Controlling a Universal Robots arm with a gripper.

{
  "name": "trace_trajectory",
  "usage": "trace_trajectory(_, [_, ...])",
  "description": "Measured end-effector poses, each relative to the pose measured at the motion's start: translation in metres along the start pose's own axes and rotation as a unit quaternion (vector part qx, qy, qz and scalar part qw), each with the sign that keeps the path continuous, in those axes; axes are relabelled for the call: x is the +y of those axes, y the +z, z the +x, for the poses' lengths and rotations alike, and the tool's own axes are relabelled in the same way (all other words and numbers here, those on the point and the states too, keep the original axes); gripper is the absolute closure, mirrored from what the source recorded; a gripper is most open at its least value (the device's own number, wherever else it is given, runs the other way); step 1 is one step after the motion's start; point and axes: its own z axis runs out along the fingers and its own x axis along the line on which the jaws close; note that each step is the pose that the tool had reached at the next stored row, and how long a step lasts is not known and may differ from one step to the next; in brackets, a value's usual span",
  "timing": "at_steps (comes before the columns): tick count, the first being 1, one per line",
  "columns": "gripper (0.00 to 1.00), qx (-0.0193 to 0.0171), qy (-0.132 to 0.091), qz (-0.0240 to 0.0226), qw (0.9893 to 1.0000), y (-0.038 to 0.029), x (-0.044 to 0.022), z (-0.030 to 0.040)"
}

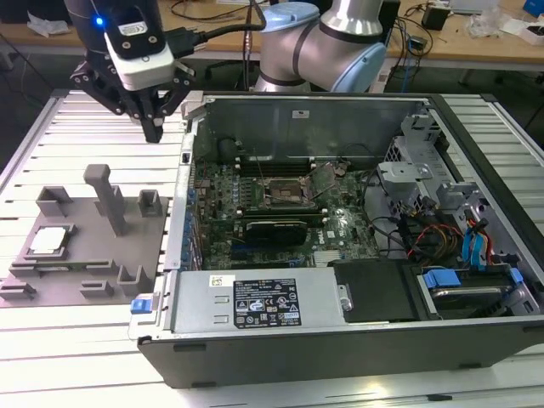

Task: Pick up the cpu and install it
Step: 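Reach for the cpu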

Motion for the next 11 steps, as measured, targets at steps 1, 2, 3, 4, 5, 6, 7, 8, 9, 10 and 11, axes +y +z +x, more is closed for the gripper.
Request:
trace_trajectory(1, [0.89,0.0,0.0,0.0,1.0,0.0004,-0.0003,0.0031])
trace_trajectory(2, [0.89,0.0,0.0,0.0,1.0,0.0006,-0.0004,0.0046])
trace_trajectory(3, [0.89,0.0,0.0,0.0,1.0,0.0008,-0.0005,0.006])
trace_trajectory(4, [0.89,0.0,0.0,0.0,1.0,0.0009,-0.0006,0.0077])
trace_trajectory(5, [0.89,0.0,0.0,0.0,1.0,0.0011,-0.0008,0.0104])
trace_trajectory(6, [0.89,0.0,0.0,0.0,1.0,0.0012,-0.001,0.0127])
trace_trajectory(7, [0.89,0.0,0.0,0.0,1.0,0.0013,-0.0012,0.0146])
trace_trajectory(8, [0.89,0.0,0.0,0.0,1.0,0.0014,-0.0014,0.0174])
trace_trajectory(9, [0.89,0.0,0.0,0.0,1.0,0.0015,-0.0015,0.0195])
trace_trajectory(10, [0.89,0.0,0.0,0.0,1.0,0.0016,-0.0018,0.0227])
trace_trajectory(11, [0.89,0.0,0.0,0.0,1.0,0.0017,-0.002,0.0249])
